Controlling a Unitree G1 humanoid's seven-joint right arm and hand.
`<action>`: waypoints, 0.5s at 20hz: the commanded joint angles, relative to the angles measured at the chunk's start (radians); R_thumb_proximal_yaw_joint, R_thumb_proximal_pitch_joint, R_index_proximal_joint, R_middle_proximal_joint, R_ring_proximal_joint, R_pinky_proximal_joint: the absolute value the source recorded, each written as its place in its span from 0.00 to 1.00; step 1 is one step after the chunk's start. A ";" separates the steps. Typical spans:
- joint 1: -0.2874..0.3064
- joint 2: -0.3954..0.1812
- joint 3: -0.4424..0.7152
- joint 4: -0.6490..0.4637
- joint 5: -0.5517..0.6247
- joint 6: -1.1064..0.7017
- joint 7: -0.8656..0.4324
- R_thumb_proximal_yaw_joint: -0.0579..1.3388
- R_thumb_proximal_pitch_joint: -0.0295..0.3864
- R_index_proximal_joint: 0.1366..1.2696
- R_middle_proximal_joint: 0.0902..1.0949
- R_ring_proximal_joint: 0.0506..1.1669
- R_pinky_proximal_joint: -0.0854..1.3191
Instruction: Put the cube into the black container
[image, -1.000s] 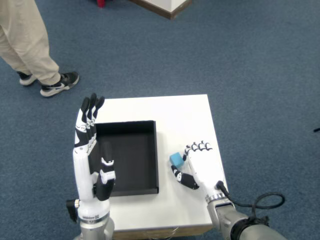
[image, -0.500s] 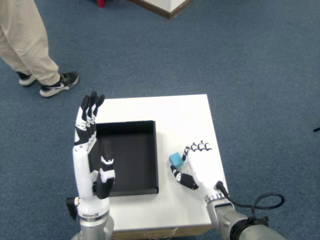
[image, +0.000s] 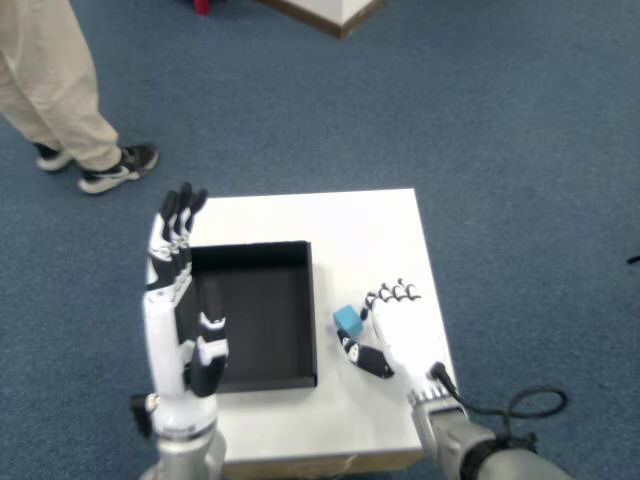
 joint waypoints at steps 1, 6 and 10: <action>-0.045 -0.005 -0.020 -0.004 0.014 -0.040 -0.078 0.81 0.49 0.80 0.35 0.25 0.20; -0.046 -0.006 -0.022 -0.004 0.007 -0.074 -0.114 0.83 0.50 0.81 0.35 0.25 0.20; -0.046 -0.006 -0.022 -0.010 0.004 -0.101 -0.161 0.83 0.50 0.81 0.35 0.25 0.19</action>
